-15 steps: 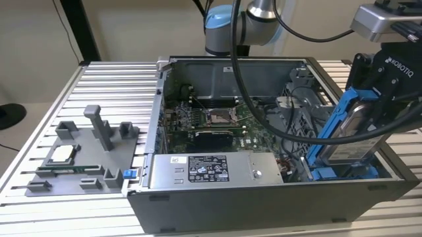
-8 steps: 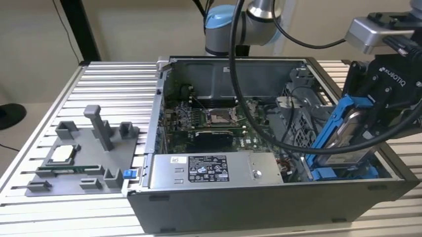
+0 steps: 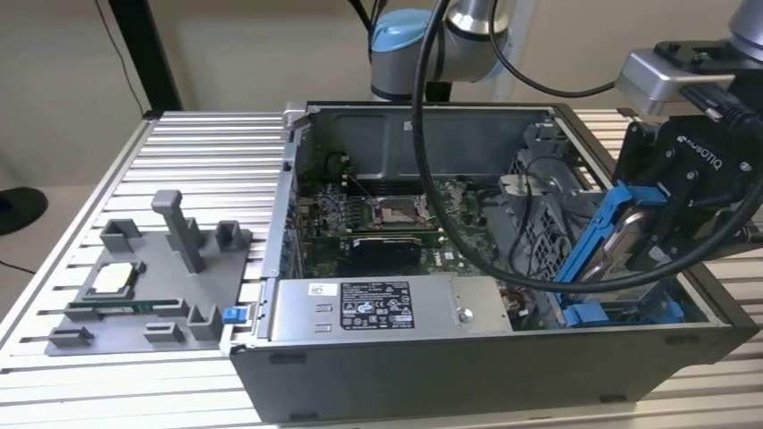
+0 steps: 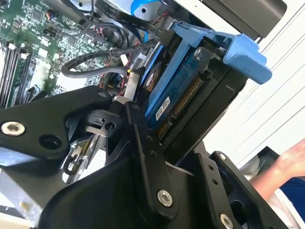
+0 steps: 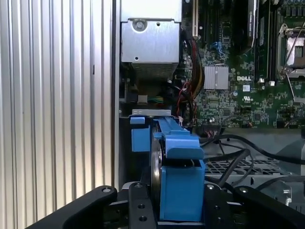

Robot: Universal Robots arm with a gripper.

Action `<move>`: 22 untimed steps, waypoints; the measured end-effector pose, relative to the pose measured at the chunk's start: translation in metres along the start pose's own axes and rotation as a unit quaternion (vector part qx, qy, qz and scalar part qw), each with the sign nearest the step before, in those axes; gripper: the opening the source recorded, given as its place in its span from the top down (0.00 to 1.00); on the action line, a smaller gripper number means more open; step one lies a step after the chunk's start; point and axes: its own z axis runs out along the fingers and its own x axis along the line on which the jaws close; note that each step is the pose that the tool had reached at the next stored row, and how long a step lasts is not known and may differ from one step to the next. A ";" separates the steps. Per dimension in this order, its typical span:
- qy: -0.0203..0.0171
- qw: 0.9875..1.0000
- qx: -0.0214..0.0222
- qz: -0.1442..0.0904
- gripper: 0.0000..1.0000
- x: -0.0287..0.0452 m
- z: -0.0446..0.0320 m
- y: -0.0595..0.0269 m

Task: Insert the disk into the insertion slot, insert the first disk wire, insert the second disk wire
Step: 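Insert the disk into the insertion slot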

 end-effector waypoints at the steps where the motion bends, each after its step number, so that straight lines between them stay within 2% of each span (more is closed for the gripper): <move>1: 0.000 1.000 0.000 0.000 1.00 0.0000 0.0000 0.0000; 2: 0.000 1.000 0.000 0.000 0.00 0.0000 0.0000 -0.0001; 13: 0.000 1.000 0.000 0.000 0.00 0.0001 -0.0003 0.0000; 20: 0.000 1.000 -0.001 0.000 0.00 -0.0002 -0.0092 0.0004; 22: 0.000 1.000 -0.001 0.000 0.00 -0.0007 -0.0139 0.0006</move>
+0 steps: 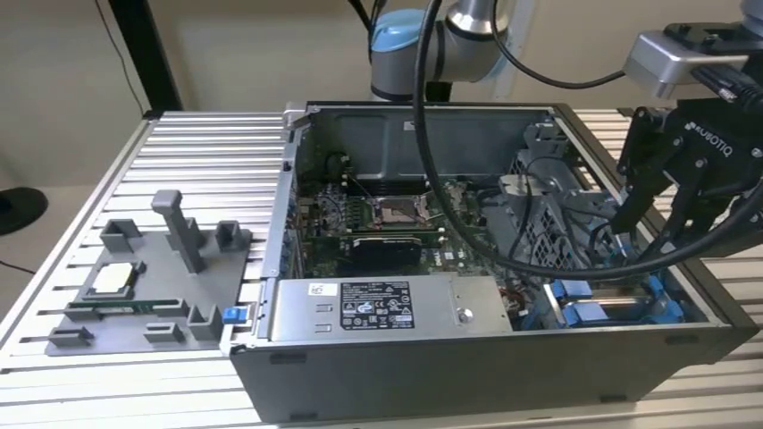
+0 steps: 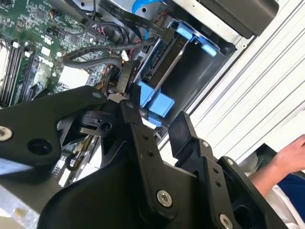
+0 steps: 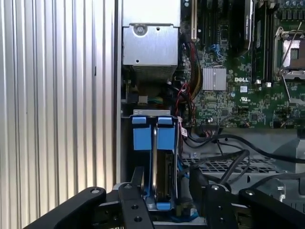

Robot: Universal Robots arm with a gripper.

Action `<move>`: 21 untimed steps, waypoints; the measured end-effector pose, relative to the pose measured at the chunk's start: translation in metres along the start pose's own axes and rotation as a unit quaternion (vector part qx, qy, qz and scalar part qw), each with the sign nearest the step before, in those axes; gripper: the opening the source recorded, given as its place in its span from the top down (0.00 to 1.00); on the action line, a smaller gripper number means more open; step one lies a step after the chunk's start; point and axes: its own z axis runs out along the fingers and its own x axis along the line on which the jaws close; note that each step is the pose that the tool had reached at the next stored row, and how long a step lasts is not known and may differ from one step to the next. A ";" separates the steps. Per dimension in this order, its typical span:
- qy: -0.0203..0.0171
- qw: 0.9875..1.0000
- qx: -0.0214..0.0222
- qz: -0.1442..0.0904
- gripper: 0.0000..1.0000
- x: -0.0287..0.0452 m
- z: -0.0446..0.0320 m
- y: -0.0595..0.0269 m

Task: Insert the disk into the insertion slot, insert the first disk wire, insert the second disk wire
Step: 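Insert the disk into the insertion slot, then insert the first disk wire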

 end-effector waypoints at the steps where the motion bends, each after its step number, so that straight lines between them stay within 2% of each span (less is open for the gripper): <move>1: 0.000 1.000 0.000 0.000 0.00 -0.0003 -0.0038 0.0002; 3: 0.000 1.000 0.000 0.000 0.00 -0.0007 -0.0124 0.0006; 4: 0.000 1.000 0.000 0.000 0.00 -0.0009 -0.0137 0.0006; 6: 0.000 1.000 0.002 -0.001 0.00 -0.0024 -0.0134 0.0006; 8: 0.000 1.000 0.007 -0.002 0.00 -0.0057 -0.0115 0.0008; 13: 0.001 1.000 0.016 -0.011 0.00 -0.0203 -0.0045 0.0017; 15: 0.003 1.000 0.019 -0.018 0.00 -0.0234 -0.0024 0.0017; 21: 0.017 0.999 0.021 -0.042 0.00 -0.0268 0.0022 0.0016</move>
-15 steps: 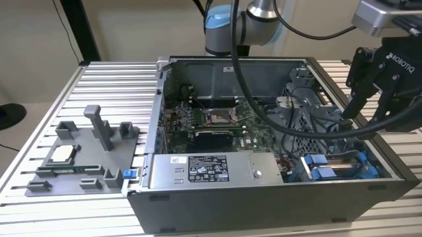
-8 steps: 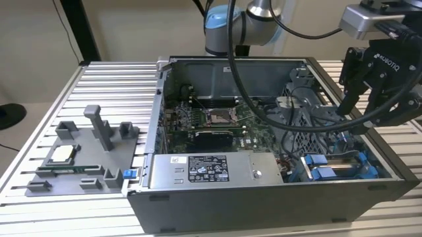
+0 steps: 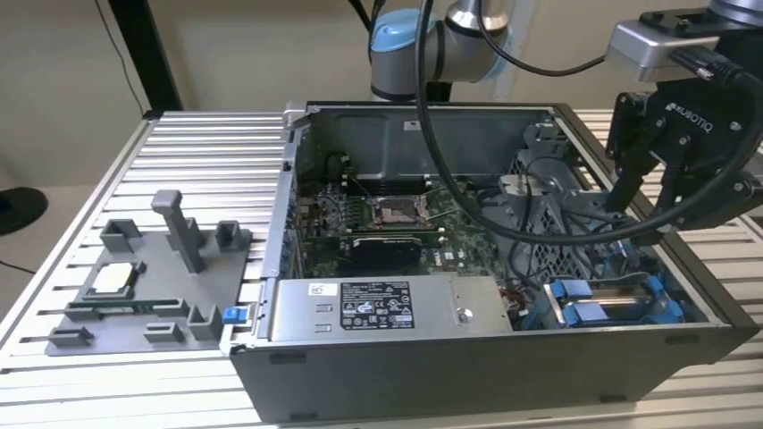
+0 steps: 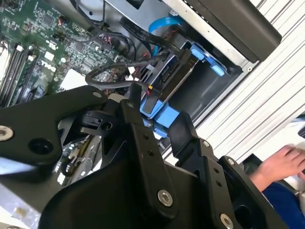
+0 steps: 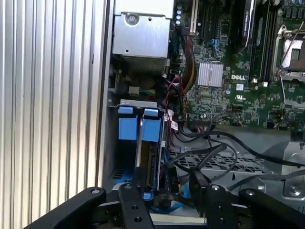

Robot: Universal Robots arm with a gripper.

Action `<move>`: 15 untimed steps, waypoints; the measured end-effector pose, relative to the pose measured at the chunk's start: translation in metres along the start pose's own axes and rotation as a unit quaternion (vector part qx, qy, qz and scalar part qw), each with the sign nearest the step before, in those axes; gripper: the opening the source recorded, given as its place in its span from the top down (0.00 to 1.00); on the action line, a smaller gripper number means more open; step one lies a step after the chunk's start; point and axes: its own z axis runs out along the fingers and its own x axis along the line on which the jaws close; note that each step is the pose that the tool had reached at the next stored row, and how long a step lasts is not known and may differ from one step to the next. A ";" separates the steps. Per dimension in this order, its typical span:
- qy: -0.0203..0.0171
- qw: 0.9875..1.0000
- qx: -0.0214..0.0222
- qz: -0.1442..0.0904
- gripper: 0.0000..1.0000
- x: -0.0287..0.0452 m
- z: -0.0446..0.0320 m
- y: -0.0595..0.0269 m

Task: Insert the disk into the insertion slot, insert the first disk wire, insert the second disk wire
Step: 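Insert the first disk wire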

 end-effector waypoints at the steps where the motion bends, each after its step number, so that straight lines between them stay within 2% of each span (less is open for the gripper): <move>1: 0.001 1.000 0.001 -0.003 0.00 -0.0004 0.0009 0.0000; 5: 0.003 1.000 0.008 -0.014 0.00 -0.0012 0.0041 -0.0001; 15: 0.003 1.000 0.009 -0.014 0.00 -0.0013 0.0041 0.0009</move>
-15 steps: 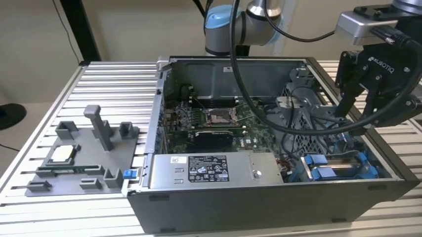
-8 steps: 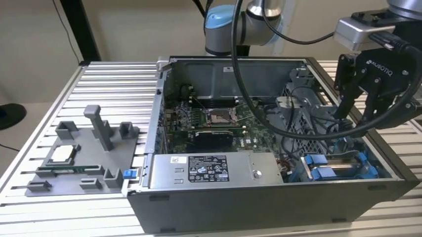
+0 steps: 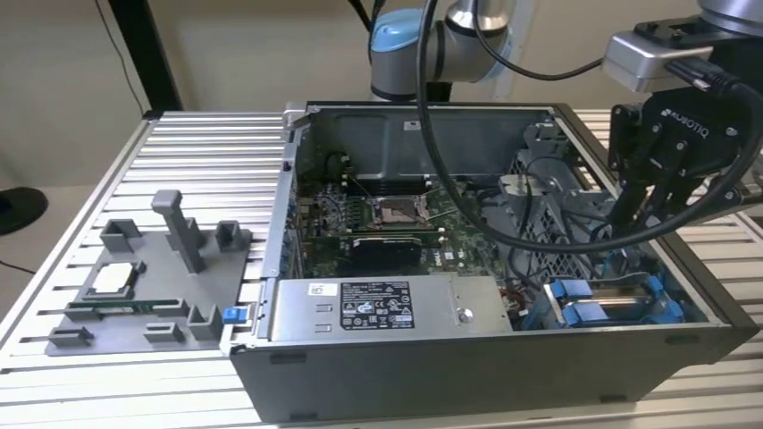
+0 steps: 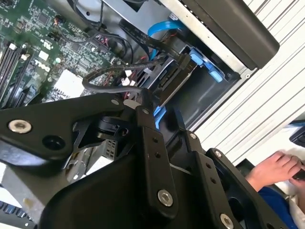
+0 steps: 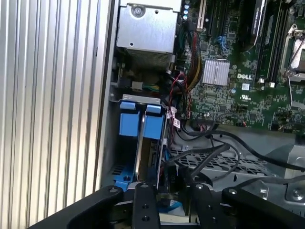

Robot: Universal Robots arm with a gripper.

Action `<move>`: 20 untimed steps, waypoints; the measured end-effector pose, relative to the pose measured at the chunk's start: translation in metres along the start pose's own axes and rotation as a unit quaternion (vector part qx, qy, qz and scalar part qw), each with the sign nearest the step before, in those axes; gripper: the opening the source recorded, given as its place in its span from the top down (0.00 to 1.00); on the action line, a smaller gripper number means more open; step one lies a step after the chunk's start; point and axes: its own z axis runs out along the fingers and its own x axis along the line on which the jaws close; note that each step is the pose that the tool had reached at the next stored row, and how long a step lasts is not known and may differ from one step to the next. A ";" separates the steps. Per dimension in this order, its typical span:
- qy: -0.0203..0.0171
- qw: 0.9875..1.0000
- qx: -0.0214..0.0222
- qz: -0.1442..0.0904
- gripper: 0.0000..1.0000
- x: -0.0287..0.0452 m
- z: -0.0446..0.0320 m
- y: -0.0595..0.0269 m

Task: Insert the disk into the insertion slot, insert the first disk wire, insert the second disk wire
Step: 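Insert the first disk wire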

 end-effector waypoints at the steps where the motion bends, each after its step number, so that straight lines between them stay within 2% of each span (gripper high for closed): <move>1: 0.000 1.000 0.000 0.000 0.00 0.0000 0.0000 0.0004; 12: 0.000 1.000 0.000 0.000 0.00 -0.0006 -0.0012 0.0013; 13: 0.000 1.000 0.000 0.000 1.00 -0.0006 -0.0012 0.0013; 20: 0.000 1.000 0.000 -0.001 1.00 -0.0006 -0.0012 0.0013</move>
